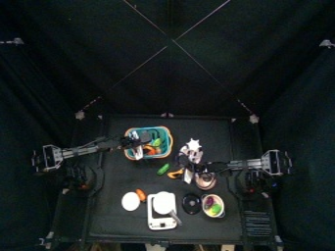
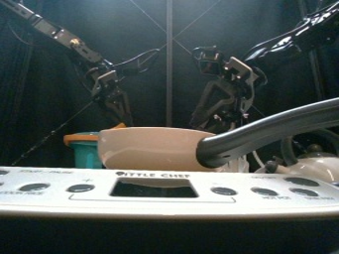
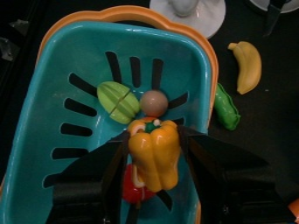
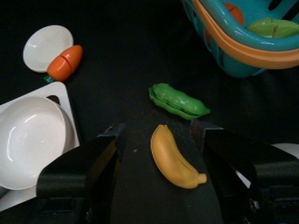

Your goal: Place squash into pan

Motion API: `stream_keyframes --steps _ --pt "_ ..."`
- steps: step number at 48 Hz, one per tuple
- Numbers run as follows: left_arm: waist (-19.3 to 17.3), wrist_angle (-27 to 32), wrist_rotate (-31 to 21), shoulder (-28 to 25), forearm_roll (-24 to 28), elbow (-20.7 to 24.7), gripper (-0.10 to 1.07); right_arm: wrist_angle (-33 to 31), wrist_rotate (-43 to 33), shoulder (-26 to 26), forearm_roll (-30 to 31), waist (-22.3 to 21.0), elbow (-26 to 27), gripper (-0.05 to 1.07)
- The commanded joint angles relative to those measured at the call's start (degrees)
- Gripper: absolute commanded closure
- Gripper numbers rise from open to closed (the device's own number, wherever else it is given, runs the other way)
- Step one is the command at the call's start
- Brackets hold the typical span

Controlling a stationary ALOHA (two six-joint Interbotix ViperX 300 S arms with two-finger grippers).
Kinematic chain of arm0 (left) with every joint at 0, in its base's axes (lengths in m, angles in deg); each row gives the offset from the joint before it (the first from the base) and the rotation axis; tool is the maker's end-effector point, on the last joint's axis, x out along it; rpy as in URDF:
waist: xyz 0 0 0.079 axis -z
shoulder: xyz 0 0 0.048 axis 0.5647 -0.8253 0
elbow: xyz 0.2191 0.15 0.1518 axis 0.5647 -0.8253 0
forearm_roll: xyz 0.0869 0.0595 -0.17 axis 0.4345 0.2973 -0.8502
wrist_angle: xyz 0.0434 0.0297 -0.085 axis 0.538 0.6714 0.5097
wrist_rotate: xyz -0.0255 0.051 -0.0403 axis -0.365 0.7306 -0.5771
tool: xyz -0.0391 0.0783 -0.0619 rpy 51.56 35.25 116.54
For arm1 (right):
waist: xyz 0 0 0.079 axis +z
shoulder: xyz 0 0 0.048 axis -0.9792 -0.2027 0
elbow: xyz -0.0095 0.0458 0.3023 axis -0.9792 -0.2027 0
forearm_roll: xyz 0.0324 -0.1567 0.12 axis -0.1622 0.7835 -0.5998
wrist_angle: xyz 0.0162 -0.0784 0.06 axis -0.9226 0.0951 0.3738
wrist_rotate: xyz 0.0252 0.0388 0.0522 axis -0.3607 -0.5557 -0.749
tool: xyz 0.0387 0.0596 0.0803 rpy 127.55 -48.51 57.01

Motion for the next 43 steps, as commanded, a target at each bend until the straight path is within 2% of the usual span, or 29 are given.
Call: stream_keyframes --steps 1,4,10,19,28,33,43 --pt "0.1 -0.7 0.1 1.1 -0.2 0.5 0.5 0.3 -0.1 1.7 0.0 0.2 0.8 0.1" --pt "0.6 -0.7 0.2 1.8 -1.5 0.4 0.5 0.2 -0.2 1.8 -0.1 0.4 0.6 0.1" --pt "6.2 -0.8 0.2 3.6 -4.1 0.4 0.5 -0.4 -0.3 2.3 -0.3 0.9 0.4 0.1" --pt "20.5 -1.8 0.3 4.4 -10.7 -0.2 0.5 -3.2 -0.4 3.9 -1.3 1.2 -0.1 0.1" --pt "29.9 -12.9 0.3 0.6 -16.6 -1.1 0.5 -6.9 -0.4 5.6 -3.9 1.9 -1.0 0.1" --pt "32.9 -18.8 0.4 -5.0 -18.0 -0.5 0.5 -7.0 -0.4 5.6 -4.2 2.2 -0.7 0.1" --pt "35.2 -19.8 0.4 -9.9 -18.2 2.0 0.49 -7.0 -0.4 5.3 -4.5 2.1 -0.9 0.1"
